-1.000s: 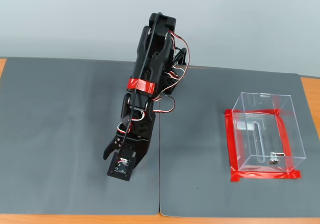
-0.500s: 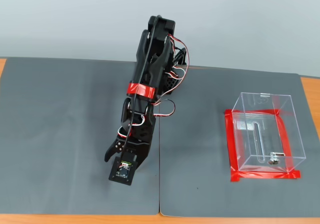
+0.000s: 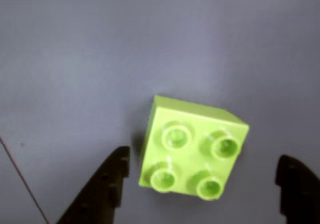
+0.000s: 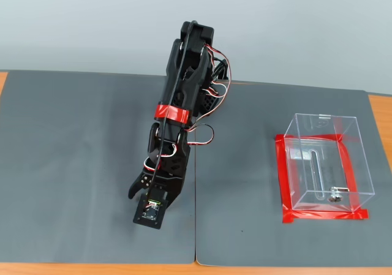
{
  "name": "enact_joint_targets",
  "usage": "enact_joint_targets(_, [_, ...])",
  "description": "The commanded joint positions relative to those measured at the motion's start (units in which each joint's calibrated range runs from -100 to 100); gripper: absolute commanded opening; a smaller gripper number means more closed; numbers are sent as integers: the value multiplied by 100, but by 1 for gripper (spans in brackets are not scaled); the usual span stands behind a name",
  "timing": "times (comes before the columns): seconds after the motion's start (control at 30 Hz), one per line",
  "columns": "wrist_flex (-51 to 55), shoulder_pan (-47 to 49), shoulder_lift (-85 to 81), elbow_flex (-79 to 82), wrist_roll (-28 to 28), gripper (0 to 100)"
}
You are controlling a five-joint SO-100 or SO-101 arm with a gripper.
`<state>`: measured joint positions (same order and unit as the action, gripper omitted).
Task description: Pick the green lego block and place it into the transparent box
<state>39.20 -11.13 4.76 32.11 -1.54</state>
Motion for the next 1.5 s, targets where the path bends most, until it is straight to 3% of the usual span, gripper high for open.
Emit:
enact_joint_targets(0.0, [299,-40,-39,-384,-15,33])
enact_joint_targets(0.43, [255,-40,-39,-375,-10,32])
enact_joint_targets(0.97, [134,-159,-39,-348,-21,6])
enact_joint_targets(1.47, [194,-211,-845,23,-10,6])
